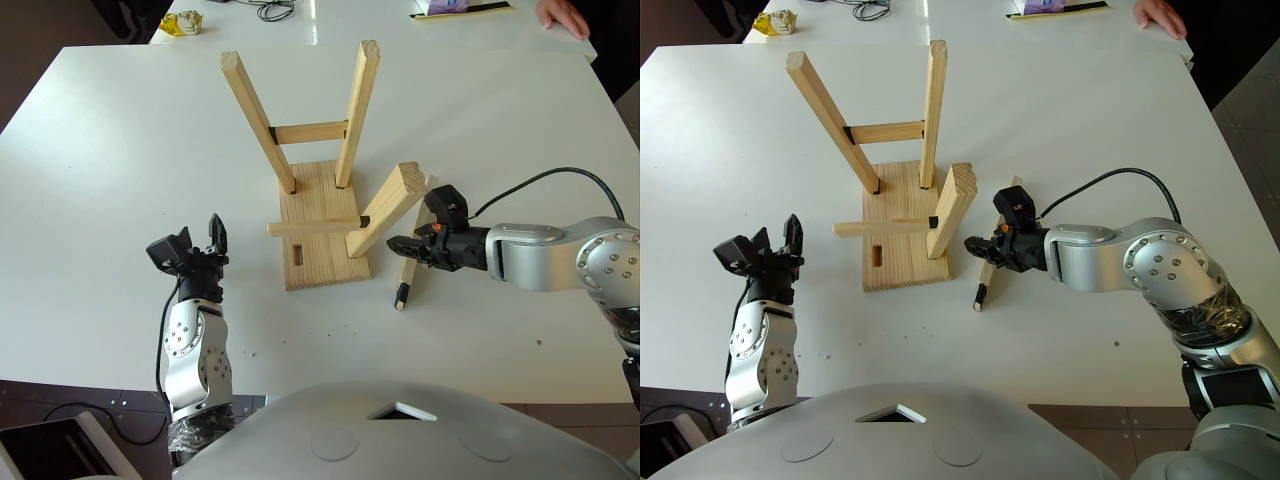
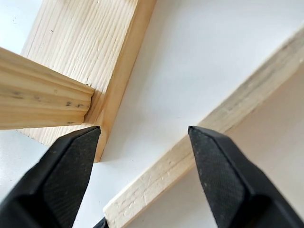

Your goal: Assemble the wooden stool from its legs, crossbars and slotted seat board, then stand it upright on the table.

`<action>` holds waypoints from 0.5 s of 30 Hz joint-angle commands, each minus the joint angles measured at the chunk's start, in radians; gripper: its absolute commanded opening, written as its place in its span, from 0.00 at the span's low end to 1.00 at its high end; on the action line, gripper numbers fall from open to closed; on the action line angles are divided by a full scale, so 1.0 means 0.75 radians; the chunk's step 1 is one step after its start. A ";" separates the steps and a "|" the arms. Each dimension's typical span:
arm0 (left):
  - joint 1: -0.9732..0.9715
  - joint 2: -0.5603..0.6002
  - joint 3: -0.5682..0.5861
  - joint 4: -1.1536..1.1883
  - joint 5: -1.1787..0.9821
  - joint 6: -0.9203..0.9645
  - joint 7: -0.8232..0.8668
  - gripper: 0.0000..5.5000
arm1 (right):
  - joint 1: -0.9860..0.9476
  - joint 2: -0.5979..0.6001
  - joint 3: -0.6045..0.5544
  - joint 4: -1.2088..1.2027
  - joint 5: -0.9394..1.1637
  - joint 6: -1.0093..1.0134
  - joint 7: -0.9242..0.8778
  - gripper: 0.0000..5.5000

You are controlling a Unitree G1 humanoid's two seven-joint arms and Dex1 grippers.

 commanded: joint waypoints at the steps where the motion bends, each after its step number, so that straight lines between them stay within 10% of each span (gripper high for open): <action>1: 0.015 -0.016 -0.010 0.000 0.007 -0.006 0.016 0.60 | -0.011 0.001 -0.008 -0.004 -0.035 0.033 0.028 0.62; 15: 0.032 -0.024 -0.020 -0.030 0.001 -0.007 0.035 0.60 | -0.025 0.010 0.002 0.034 -0.095 0.122 0.094 0.62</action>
